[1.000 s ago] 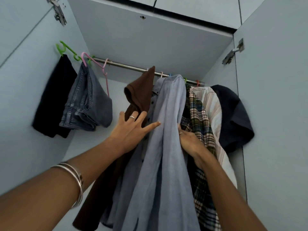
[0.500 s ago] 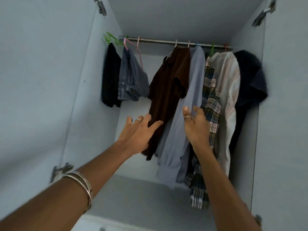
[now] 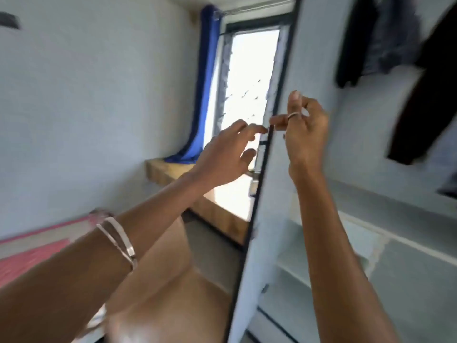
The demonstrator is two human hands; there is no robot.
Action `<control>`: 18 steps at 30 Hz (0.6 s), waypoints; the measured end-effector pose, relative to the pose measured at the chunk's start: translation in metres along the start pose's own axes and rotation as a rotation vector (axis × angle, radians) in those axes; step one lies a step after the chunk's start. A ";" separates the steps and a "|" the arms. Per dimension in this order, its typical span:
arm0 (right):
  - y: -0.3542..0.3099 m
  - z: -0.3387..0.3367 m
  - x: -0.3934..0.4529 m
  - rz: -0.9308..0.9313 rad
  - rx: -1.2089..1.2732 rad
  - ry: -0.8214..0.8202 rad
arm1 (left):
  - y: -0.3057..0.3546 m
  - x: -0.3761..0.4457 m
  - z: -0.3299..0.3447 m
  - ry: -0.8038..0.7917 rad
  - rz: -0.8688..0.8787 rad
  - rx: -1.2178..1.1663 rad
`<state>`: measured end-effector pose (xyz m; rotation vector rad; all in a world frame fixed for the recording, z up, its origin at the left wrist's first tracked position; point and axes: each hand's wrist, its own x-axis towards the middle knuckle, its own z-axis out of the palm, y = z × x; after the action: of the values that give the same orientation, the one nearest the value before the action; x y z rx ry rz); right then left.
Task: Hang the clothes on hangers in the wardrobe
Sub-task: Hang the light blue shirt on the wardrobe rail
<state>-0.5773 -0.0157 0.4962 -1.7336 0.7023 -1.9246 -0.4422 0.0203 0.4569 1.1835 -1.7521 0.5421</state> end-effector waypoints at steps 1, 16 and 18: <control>-0.003 0.003 0.000 0.005 0.052 0.009 | -0.002 0.000 0.001 0.013 -0.045 -0.032; -0.040 0.387 -0.285 0.345 0.415 -0.789 | -0.197 -0.332 -0.320 0.226 -1.103 0.381; -0.050 0.444 -0.328 0.392 0.463 -0.906 | -0.217 -0.371 -0.357 0.224 -1.190 0.478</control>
<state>-0.1010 0.2007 0.3126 -1.7378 0.1962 -0.7971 -0.0495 0.3742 0.2762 2.1127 -0.5010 0.3171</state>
